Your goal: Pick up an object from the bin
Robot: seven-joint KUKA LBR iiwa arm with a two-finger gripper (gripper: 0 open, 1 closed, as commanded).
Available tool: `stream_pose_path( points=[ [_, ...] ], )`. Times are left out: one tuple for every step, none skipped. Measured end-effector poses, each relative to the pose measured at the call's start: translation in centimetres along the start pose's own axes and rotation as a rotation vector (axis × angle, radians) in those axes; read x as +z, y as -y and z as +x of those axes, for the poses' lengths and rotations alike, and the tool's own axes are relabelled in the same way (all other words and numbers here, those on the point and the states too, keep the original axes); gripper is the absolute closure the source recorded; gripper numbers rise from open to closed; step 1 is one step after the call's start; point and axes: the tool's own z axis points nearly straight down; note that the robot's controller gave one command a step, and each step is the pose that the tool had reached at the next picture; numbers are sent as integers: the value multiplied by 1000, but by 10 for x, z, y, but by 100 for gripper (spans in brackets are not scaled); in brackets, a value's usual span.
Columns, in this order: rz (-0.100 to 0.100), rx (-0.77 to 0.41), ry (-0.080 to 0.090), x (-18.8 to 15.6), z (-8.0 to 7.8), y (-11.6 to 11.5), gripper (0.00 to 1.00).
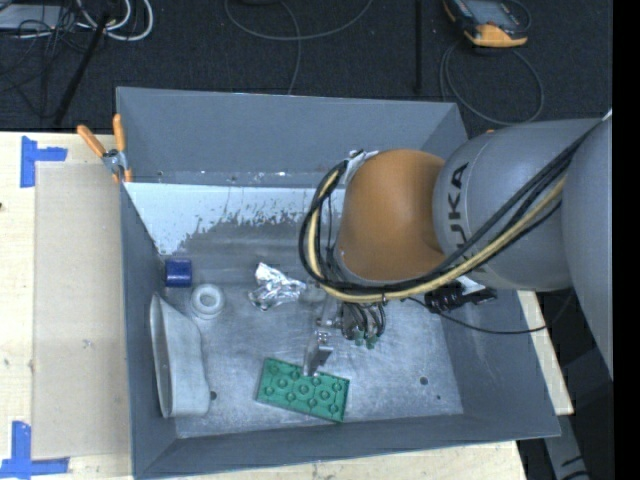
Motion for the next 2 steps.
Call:
stream_pose_path(
  points=[
    [-3, -375, 5, 65, 47, 54, 0],
    [-5, -373, 6, 63, 47, 52, 100]
  ],
)
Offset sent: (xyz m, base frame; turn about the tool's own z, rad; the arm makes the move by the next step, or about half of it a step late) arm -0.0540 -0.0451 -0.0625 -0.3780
